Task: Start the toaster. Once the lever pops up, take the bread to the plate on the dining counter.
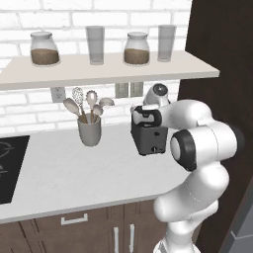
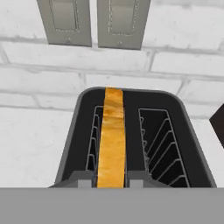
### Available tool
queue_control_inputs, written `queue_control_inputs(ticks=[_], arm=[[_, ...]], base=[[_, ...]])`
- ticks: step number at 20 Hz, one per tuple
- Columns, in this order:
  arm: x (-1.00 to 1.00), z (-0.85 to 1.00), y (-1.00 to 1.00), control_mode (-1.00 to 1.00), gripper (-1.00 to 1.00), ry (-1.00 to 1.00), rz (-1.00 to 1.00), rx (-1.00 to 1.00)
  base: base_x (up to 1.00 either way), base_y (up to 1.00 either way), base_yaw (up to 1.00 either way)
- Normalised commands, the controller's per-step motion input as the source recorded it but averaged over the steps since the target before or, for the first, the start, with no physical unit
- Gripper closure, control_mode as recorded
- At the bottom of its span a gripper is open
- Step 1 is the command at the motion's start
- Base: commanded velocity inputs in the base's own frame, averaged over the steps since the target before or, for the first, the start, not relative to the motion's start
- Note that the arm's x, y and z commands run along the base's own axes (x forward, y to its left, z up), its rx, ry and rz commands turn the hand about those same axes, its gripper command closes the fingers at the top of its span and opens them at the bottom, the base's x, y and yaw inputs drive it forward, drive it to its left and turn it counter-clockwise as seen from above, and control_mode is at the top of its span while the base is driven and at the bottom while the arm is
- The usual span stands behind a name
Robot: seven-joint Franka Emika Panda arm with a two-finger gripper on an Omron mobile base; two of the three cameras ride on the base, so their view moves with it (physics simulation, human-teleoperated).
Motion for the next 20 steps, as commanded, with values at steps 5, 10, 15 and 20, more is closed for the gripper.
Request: queue_control_inputs(ticks=[5, 10, 15, 20], arm=[[-0.10, 0.31, 0.00, -1.00, 1.00, -0.05, 0.00, 0.00], [-0.27, 0.34, 0.01, -1.00, 1.00, -0.09, 0.00, 0.00], [-0.15, 0.06, 0.03, -1.00, 1.00, -0.18, 0.00, 0.00], [-0.21, 0.25, 0.00, -1.00, 1.00, -0.07, 0.00, 0.00]], base=[[0.00, 0.00, 0.00], [0.00, 0.00, 0.00], [0.00, 0.00, 0.00], [0.00, 0.00, 0.00]])
